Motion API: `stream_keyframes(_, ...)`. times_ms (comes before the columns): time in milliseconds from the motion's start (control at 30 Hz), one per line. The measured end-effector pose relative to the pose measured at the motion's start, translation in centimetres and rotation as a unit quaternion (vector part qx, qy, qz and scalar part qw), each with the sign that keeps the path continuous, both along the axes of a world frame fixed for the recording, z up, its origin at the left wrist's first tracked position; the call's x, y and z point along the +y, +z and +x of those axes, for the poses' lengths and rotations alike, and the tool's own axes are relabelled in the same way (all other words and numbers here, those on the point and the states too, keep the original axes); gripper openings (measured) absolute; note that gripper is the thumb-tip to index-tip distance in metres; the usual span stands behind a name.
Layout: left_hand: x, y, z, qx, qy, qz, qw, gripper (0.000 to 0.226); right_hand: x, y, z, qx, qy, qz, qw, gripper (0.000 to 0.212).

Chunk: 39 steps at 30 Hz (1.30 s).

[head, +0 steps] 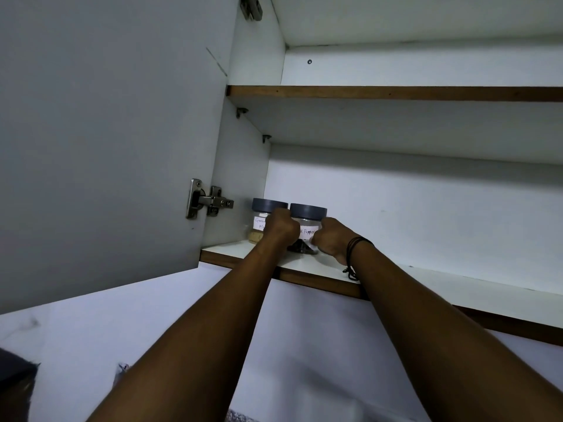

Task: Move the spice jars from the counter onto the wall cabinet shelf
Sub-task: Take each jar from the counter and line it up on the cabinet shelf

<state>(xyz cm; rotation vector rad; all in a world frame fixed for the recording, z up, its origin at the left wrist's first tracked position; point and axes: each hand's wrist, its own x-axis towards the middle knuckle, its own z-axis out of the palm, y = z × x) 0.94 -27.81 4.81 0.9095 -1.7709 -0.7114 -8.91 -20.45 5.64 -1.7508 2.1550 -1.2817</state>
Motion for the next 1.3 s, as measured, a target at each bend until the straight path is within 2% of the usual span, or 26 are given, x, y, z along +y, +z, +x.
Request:
stream_keyframes(100,0.7,-0.2,0.7,-0.012,0.006,-0.005,1.0,0.022,0.9,0.0,0.3,0.018,0.013,-0.001,1.0,0.027)
stream_keyframes(200,2.0,-0.1,1.8,-0.022,-0.007,-0.029,0.999,0.014,2.3,0.3,1.0,0.021,-0.007,-0.025,0.999,0.01)
stream_keyframes(233,2.6,0.1,2.2,-0.017,-0.01,-0.046,0.999,0.012,2.9,0.5,1.5,0.03,-0.021,-0.043,0.998,0.018)
stream_keyframes(300,4.7,-0.4,3.2,0.008,-0.028,-0.062,0.998,0.016,4.6,-0.1,2.5,0.049,-0.044,-0.063,0.996,0.028)
stream_keyframes(400,8.2,-1.8,4.3,0.056,-0.08,-0.067,0.993,0.02,7.5,-1.7,3.8,0.104,-0.068,-0.113,0.986,0.019)
stream_keyframes(567,14.3,-5.6,7.1,0.122,-0.108,-0.09,0.983,0.018,13.4,-5.7,6.9,0.083,-0.072,-0.257,0.96,0.013)
stream_keyframes(633,16.0,-8.2,8.5,0.127,-0.117,-0.108,0.979,0.018,15.3,-8.5,7.8,0.089,-0.065,-0.279,0.954,0.013)
stream_keyframes(733,17.4,-13.2,9.9,0.094,-0.122,-0.087,0.984,0.02,17.0,-13.7,8.6,0.072,-0.059,-0.225,0.97,0.014)
stream_keyframes(933,18.8,-27.2,10.7,-0.027,-0.137,0.061,0.988,0.021,18.6,-27.3,9.9,-0.017,-0.066,-0.064,0.996,0.008)
stream_keyframes(1133,20.8,-42.0,11.2,-0.178,-0.143,0.153,0.961,0.019,21.2,-43.4,11.3,-0.085,-0.069,0.141,0.984,0.007)
stream_keyframes(1300,21.5,-50.2,10.4,-0.257,-0.151,0.212,0.931,0.017,23.1,-52.4,11.6,-0.069,-0.092,0.275,0.955,0.04)
